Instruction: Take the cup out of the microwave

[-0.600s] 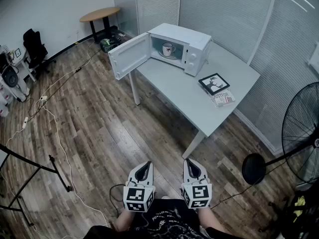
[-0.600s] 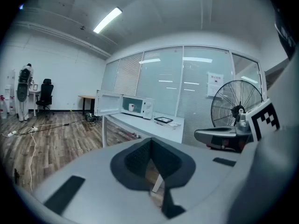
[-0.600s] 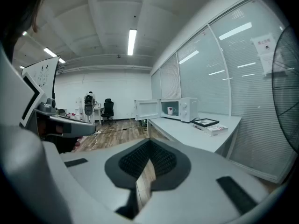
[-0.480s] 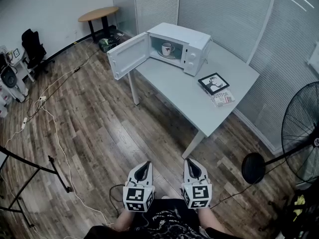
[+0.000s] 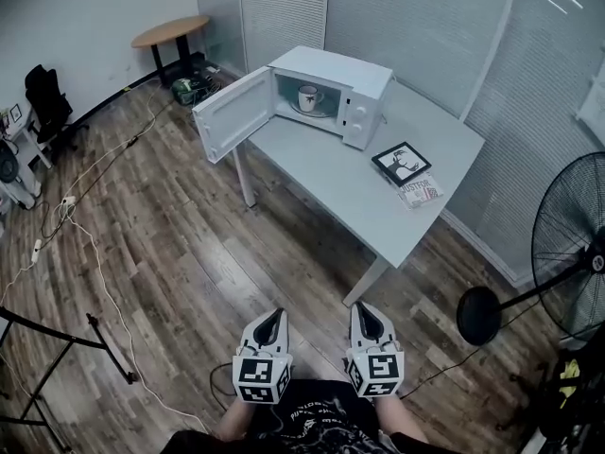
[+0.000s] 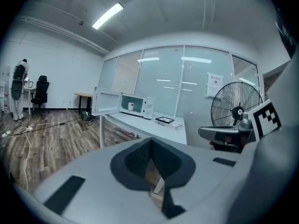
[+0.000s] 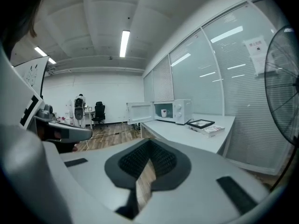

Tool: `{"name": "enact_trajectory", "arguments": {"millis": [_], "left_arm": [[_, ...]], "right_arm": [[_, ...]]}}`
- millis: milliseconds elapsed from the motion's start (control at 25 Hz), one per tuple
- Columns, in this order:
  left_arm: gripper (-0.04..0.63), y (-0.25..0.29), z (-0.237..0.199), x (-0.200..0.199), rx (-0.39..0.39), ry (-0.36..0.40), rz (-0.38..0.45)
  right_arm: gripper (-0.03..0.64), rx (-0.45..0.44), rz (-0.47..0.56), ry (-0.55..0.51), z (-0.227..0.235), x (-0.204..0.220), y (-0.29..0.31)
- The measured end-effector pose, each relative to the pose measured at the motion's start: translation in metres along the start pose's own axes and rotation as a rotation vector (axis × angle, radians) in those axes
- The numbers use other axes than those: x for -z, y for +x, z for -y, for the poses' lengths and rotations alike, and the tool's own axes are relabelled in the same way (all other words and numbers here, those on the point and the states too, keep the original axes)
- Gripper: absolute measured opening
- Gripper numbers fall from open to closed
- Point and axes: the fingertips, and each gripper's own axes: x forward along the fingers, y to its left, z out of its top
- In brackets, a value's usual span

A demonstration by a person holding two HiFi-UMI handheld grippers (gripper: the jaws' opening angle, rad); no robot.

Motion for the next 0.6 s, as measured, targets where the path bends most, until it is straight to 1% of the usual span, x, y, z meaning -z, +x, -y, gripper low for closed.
{"name": "enact_trajectory", "arguments": {"millis": [320, 480, 600], "left_arm": [[0.006, 0.034, -0.041, -0.016, 0.059, 0.029, -0.002], [0.006, 0.044, -0.063, -0.024, 0.087, 0.044, -0.009], [0.006, 0.046, -0.082, -0.027, 0.076, 0.058, -0.008]], "right_arm": [[0.003, 0.049, 0.006, 0.005, -0.015, -0.010, 0.045], [0.003, 0.071, 0.007, 0.027, -0.027, -0.013, 0.065], [0.003, 0.077, 0.016, 0.029, -0.038, -0.016, 0.079]]}}
